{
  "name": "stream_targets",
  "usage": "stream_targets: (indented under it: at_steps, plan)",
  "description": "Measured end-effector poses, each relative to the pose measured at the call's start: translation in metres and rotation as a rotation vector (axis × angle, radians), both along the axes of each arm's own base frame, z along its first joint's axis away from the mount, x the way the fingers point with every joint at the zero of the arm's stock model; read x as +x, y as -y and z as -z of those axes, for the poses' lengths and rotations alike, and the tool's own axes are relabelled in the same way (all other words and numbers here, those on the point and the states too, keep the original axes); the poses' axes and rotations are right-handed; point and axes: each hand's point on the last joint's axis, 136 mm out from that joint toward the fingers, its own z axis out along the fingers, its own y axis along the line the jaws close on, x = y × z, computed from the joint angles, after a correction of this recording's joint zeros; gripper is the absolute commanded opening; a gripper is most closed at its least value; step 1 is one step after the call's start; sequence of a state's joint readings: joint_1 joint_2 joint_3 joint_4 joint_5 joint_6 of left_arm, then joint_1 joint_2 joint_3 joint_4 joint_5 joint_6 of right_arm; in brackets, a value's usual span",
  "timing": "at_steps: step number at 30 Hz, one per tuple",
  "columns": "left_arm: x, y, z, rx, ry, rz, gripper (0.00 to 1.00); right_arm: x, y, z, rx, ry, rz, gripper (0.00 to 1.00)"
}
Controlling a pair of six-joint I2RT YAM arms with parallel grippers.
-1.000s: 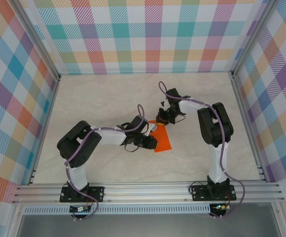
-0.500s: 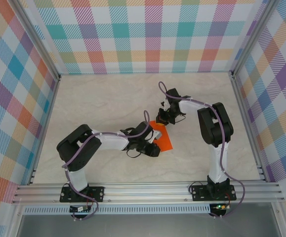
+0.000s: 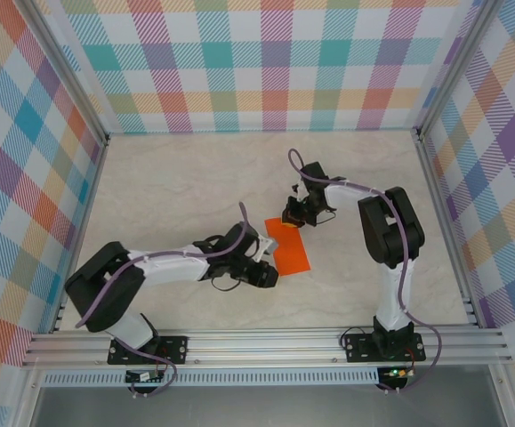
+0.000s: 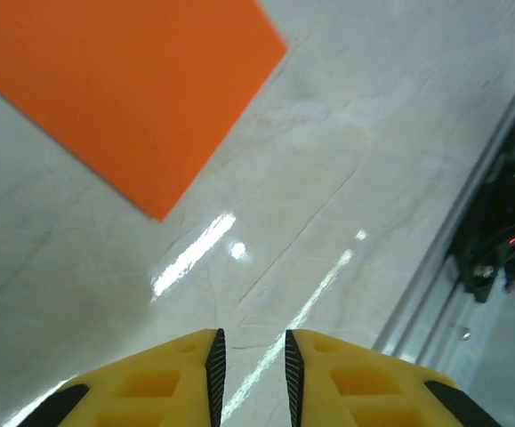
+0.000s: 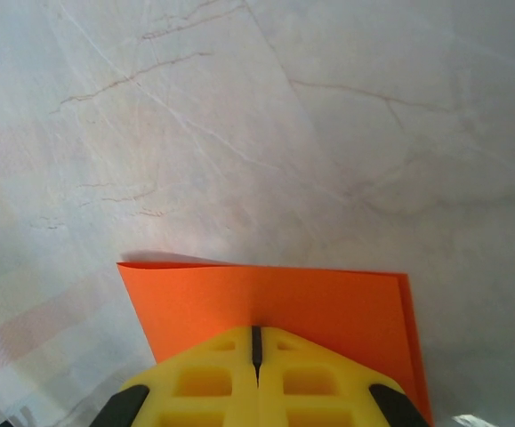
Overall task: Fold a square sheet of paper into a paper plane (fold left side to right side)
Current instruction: First fold the square sheet of paper in half at the center of the table, then fold the triangle a second time at the center of the table.
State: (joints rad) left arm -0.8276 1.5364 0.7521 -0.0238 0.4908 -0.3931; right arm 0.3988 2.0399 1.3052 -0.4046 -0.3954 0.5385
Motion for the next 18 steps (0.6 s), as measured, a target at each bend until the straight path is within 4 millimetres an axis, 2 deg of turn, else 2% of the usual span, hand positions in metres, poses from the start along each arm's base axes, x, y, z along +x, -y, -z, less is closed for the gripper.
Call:
stream_targets:
  at_steps: [3, 6, 9, 12, 14, 16, 18]
  plan:
    - [0.027, -0.013, -0.022, -0.051, 0.025, -0.089, 0.29, -0.005, 0.008, -0.001, -0.022, 0.002, 0.032, 0.02]
    - [0.05, -0.024, -0.025, -0.054, 0.008, -0.175, 0.29, -0.006, 0.015, -0.005, -0.044, 0.017, 0.052, 0.17]
    - [0.069, -0.03, -0.019, -0.042, -0.024, -0.245, 0.29, -0.004, 0.02, -0.028, -0.054, 0.078, 0.057, 0.33]
    - [0.087, -0.026, -0.011, -0.026, -0.052, -0.292, 0.28, 0.0, 0.028, -0.064, -0.072, 0.186, 0.056, 0.46]
    - [0.097, -0.021, -0.006, -0.016, -0.066, -0.312, 0.28, -0.002, 0.034, -0.085, -0.086, 0.251, 0.054, 0.51]
    - [0.11, -0.013, -0.002, -0.012, -0.074, -0.325, 0.28, -0.009, 0.041, -0.096, -0.098, 0.286, 0.044, 0.55]
    - [0.123, -0.004, 0.002, -0.011, -0.081, -0.335, 0.27, -0.02, 0.046, -0.093, -0.107, 0.285, 0.031, 0.59]
